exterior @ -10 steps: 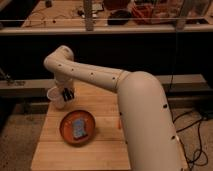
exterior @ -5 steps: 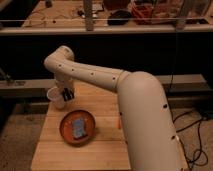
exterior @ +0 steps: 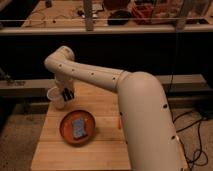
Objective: Place the eraser in the ceramic cup
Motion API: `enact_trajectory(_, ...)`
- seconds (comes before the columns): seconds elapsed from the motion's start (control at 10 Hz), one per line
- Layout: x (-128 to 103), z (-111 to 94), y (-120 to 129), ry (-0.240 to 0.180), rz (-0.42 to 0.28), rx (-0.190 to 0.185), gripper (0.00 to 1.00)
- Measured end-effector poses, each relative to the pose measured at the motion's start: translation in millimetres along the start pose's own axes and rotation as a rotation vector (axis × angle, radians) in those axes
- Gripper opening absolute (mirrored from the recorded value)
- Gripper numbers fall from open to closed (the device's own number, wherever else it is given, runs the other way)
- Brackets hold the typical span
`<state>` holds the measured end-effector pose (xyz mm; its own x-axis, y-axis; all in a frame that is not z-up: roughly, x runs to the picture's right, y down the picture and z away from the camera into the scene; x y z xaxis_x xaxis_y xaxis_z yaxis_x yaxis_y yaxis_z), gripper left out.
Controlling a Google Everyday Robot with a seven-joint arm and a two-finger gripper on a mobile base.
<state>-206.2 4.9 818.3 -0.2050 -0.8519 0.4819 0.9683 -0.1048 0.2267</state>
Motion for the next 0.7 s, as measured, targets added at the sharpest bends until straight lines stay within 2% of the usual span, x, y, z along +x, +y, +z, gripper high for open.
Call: enact_trajectory(0.7,0.9,1.8,0.2,0.001,-0.002,0.007,0.07)
